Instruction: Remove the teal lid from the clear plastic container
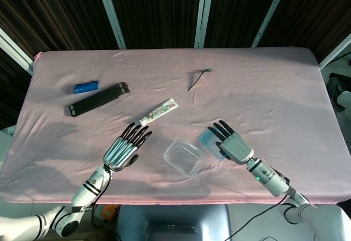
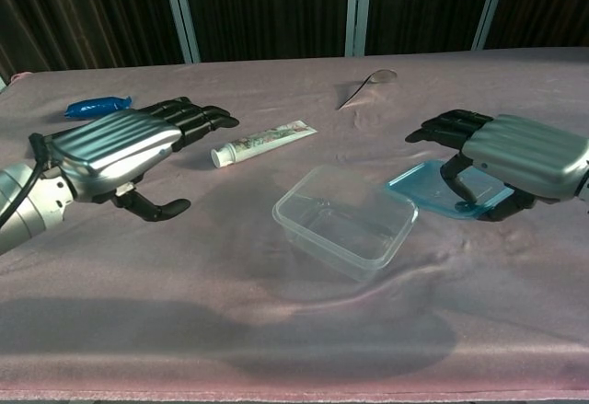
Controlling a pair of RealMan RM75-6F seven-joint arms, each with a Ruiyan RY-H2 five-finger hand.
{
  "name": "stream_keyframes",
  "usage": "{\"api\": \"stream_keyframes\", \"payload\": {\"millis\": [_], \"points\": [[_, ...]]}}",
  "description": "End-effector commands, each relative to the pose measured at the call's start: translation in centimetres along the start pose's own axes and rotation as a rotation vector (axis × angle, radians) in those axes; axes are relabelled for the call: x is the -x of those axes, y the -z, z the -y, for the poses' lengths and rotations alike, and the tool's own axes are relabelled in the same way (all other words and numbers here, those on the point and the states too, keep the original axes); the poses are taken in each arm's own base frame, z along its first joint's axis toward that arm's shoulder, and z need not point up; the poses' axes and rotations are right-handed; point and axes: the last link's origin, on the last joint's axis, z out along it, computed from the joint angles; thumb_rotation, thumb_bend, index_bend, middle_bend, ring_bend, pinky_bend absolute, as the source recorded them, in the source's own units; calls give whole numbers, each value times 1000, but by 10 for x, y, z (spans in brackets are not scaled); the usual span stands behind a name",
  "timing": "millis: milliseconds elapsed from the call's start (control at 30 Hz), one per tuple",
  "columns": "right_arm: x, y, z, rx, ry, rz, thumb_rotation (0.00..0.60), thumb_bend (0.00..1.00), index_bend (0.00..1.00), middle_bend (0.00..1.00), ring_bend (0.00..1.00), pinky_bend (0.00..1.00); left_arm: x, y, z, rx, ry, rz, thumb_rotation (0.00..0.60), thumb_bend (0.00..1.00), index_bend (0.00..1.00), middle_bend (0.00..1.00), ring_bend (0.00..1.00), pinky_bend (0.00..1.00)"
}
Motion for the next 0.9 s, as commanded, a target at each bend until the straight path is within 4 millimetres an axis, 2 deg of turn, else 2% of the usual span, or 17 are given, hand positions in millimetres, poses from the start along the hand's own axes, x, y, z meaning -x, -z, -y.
{"api": "stream_keyframes", "payload": {"millis": [33, 67, 133, 267, 400, 533, 667, 733, 833, 900], "points": [[3, 4, -2, 13, 7, 36, 600, 307, 172, 73, 0, 0, 0, 1, 1, -1, -1, 0, 600, 317, 0, 0, 0, 0], [3, 7, -3, 24, 6, 51, 600, 234, 76, 40, 0, 0, 0, 2, 1, -3, -1, -1, 600, 317, 0, 0, 0, 0], [0, 22, -7, 49, -32, 88, 600, 173, 12, 13, 0, 0, 0, 7, 3, -3, 8, -6, 600, 317, 0, 0, 0, 0], [-13, 48, -10, 79, -74, 148, 600, 104, 0, 0, 0, 0, -4, 15, 8, -4, 16, -26, 600, 317, 0, 0, 0, 0], [-31, 74, -13, 124, -105, 155, 600, 93, 0, 0, 0, 0, -8, 29, 18, -23, 15, -26, 600, 318, 0, 0, 0, 0], [-63, 118, -19, 257, -86, 111, 600, 93, 0, 0, 0, 0, -16, 75, 43, -156, -87, -17, 600, 322, 0, 0, 0, 0], [-87, 171, -26, 514, -72, 80, 600, 92, 0, 0, 0, 0, -18, 129, 64, -408, -180, -19, 600, 329, 0, 0, 0, 0], [-95, 197, -29, 641, -96, 54, 600, 93, 0, 0, 0, 0, -19, 163, 74, -518, -156, -17, 600, 329, 0, 0, 0, 0], [-97, 227, -35, 784, -132, -2, 600, 93, 0, 0, 0, 0, -21, 204, 84, -625, -85, -64, 600, 330, 0, 0, 0, 0], [-98, 237, -36, 829, -127, -16, 600, 93, 0, 0, 0, 0, -22, 214, 88, -660, -65, -88, 600, 341, 0, 0, 0, 0]]}}
